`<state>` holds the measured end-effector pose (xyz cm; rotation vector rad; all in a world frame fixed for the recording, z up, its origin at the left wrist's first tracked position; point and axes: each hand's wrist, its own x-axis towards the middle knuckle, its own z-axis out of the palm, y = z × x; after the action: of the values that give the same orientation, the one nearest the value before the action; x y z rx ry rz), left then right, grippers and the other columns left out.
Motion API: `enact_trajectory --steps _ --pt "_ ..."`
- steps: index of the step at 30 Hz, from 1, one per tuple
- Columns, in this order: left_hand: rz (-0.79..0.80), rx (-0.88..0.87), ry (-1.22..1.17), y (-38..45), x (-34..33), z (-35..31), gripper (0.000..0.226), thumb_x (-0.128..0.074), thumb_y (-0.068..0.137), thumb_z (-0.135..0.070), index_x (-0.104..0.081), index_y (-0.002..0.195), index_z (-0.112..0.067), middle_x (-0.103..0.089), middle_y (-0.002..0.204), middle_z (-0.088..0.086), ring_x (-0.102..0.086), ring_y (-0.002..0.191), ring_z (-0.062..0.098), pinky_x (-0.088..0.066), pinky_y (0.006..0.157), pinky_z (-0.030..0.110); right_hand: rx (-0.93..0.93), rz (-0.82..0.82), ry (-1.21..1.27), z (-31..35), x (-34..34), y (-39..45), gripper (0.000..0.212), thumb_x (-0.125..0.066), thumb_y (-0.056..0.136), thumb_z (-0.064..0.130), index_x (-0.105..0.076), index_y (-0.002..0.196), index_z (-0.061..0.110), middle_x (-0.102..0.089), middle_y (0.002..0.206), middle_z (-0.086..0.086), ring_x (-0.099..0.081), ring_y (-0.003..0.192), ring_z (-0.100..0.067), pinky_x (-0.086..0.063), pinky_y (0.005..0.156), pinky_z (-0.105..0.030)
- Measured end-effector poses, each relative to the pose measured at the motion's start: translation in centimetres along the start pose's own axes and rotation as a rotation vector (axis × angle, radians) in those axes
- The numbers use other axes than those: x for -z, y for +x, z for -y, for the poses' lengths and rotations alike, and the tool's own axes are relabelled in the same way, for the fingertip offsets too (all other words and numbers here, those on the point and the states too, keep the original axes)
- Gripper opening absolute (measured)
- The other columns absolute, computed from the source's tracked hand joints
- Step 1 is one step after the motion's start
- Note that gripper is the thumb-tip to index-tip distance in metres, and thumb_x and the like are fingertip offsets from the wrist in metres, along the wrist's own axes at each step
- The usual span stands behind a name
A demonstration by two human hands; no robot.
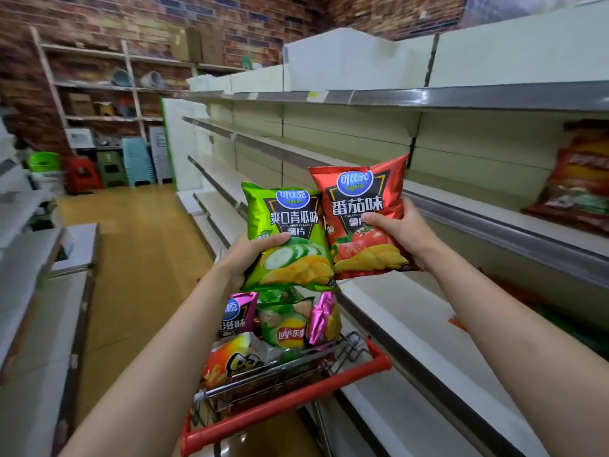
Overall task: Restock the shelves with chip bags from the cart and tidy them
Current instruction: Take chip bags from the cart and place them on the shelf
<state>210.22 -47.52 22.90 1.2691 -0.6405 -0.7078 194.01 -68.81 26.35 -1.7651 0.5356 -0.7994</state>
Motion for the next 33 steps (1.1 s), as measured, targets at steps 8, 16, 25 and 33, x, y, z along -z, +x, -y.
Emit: enact_trajectory --steps 8,16,25,33 --pt "0.117 -0.03 0.022 -0.3 -6.2 -1.0 0.043 -0.077 0.071 -0.015 -0.064 0.112 -0.011 -0.075 0.093 0.01 -0.072 0.072 0.022 -0.057 0.058 0.03 0.022 -0.123 -0.035 1.8 6.7 -4.1 0.065 -0.081 0.074 0.025 -0.046 0.127 0.016 -0.066 0.111 -0.002 -0.069 0.087 -0.016 -0.055 0.072 -0.03" --pt "0.234 0.033 0.015 -3.0 -14.4 -0.7 0.019 -0.067 0.085 -0.013 -0.064 0.104 -0.01 -0.075 0.082 0.007 -0.071 0.063 0.019 -0.055 0.052 0.026 0.059 -0.248 -0.09 2.9 14.4 -10.8 0.047 -0.079 0.076 0.023 -0.051 0.114 0.027 -0.066 0.104 0.006 -0.066 0.089 -0.011 -0.054 0.079 -0.03" --pt "0.395 0.042 -0.009 -8.5 -22.5 1.0 0.04 -0.077 0.071 -0.012 -0.063 0.109 -0.01 -0.075 0.088 0.01 -0.072 0.068 0.023 -0.056 0.054 0.03 0.013 -0.423 -0.088 2.8 21.5 -20.9 0.058 -0.08 0.075 0.021 -0.048 0.124 0.018 -0.064 0.105 0.005 -0.062 0.086 -0.004 -0.05 0.071 -0.02" --pt "0.487 0.04 -0.028 -13.4 -29.3 2.4 0.029 -0.072 0.077 -0.009 -0.065 0.104 -0.011 -0.075 0.089 0.01 -0.072 0.072 0.024 -0.059 0.06 0.033 -0.021 -0.553 -0.137 4.1 27.2 -30.3 0.058 -0.081 0.074 0.025 -0.049 0.121 0.023 -0.066 0.105 0.007 -0.066 0.093 -0.012 -0.054 0.08 -0.029"
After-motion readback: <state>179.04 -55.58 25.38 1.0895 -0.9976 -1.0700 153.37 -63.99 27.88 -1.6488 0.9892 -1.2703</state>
